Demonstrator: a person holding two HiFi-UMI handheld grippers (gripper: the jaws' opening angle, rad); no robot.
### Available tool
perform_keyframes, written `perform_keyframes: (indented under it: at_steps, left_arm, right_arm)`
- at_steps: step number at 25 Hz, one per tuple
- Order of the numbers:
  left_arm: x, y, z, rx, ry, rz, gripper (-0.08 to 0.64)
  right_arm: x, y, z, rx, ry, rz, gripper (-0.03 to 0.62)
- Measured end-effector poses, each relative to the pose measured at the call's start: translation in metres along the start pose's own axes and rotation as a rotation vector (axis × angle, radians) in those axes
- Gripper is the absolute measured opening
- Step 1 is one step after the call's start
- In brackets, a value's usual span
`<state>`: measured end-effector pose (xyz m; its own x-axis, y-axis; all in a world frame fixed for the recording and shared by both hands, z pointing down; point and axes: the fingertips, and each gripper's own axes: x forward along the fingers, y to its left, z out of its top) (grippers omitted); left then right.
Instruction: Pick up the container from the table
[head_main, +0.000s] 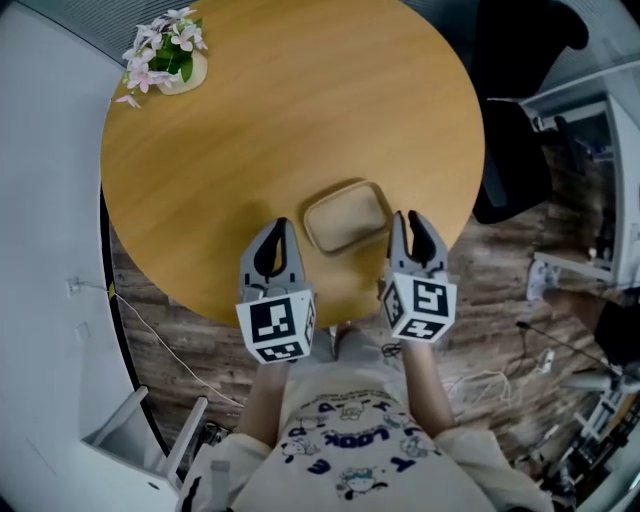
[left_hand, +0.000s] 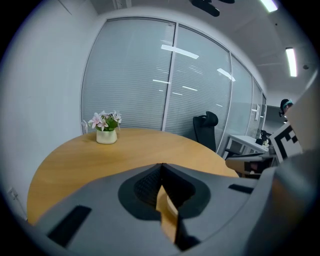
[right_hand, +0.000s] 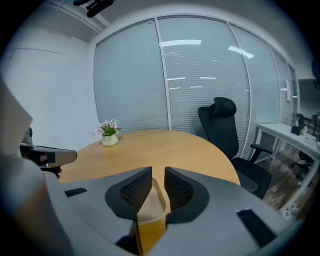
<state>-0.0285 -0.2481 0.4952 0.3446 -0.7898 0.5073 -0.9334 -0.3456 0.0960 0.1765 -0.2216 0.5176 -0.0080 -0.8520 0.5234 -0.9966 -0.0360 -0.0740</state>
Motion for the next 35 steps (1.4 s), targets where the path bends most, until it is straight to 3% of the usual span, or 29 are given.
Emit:
perform_keyframes:
  at_steps: [22,35]
  left_arm:
    - [0.033,0.000,-0.070,-0.028,0.167,0.007,0.003]
    - [0.034,0.004,-0.092,-0.060,0.220,0.005,0.003]
  right_arm:
    - [0.036,-0.020,-0.076,0.064,0.181,-0.030,0.072]
    - [0.048,-0.016,-0.080,0.057,0.175,-0.022,0.043]
